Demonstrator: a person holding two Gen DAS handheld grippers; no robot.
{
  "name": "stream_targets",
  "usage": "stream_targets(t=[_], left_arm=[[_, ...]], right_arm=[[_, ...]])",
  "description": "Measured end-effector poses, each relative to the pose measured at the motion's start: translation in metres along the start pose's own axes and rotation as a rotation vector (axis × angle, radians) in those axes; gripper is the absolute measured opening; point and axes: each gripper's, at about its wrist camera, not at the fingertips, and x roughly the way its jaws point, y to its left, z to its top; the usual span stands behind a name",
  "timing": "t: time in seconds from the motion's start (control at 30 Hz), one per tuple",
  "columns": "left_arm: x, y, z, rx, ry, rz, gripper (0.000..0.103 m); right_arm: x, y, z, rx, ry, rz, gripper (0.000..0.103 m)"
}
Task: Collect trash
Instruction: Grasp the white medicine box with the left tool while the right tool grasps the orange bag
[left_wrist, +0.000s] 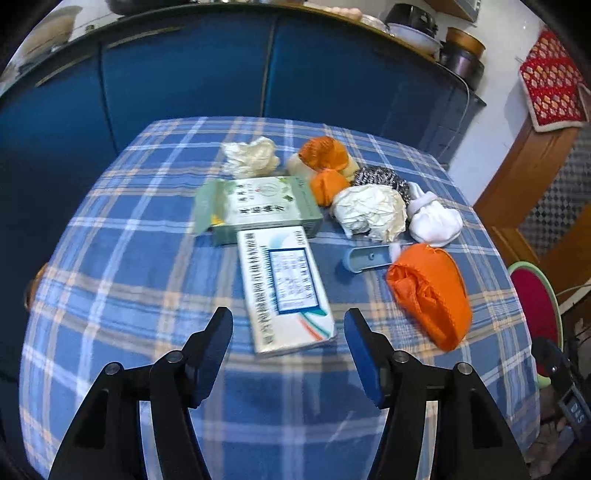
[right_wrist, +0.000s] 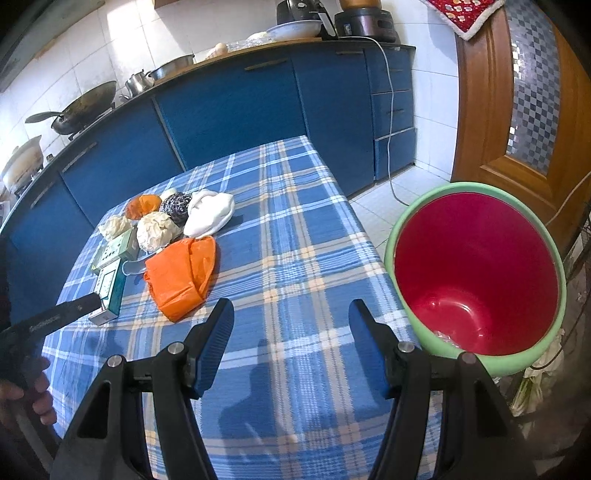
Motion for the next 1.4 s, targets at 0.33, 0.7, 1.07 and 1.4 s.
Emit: stream_targets(t=[0.33,0.7,1.07,1.4], left_arm=[[0.028,0.001,0.007,0.016,0.012,0.038,0.064],[0.03,0.014,0.014,0.033,-0.014,-0.018,0.057],[0.005,0.033,0.013,0.034,-0.082,-0.089,0.057],[0.009,0.035,0.014,0.065,-0.069,-0.181,0.056]], right_arm=[[0.008,0.012,0.003,-0.018,0.017,-0.006,0.066],[0.03,0.054,0.012,-0.074,0.042,0.016,0.068],[0.062,0.093,0.022,-0.107,0.089,0.043,0.072],[0.089,0.113,0.015,-0.113,0.136,0.001,0.065]])
